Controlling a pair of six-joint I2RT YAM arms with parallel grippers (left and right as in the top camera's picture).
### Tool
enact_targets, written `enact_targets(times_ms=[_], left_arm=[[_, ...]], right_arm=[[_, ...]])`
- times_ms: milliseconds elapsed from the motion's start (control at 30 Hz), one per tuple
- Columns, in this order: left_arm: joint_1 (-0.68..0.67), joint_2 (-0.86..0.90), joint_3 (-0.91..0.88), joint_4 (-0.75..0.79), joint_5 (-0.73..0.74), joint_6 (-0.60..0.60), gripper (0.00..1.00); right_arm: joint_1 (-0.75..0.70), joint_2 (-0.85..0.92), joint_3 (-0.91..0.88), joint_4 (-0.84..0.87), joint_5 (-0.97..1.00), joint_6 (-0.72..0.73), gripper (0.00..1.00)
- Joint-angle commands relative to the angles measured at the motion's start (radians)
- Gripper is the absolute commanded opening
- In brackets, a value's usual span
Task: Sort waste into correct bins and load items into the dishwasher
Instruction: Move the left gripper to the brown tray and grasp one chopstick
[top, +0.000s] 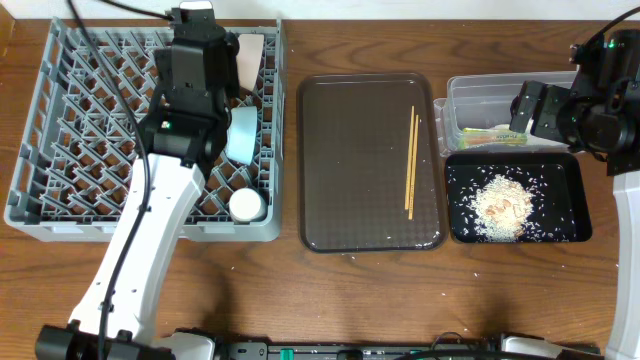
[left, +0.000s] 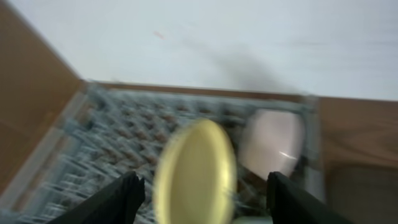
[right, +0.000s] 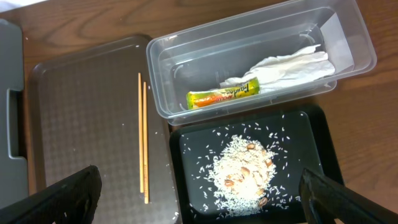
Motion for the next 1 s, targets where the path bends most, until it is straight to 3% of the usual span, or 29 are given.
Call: enact_targets(times_ms=[0, 433, 967], left_arm=[[-0.059, 0.021, 0.005, -0.064, 0.225, -0.147, 0.65], [-0.394, 0.241, 0.005, -0.11, 0.236, -0.271, 0.62], [-0.589, 0.515, 0.005, 0.092, 0.264, -0.336, 0.63]], right_arm=[[-0.001, 0.0, 0.0, 0.0, 0.005, 0.0, 0.99], [-0.001, 0.0, 0.0, 0.0, 0.005, 0.0, 0.99], [-0.001, 0.0, 0.0, 0.0, 0.005, 0.0, 0.99]])
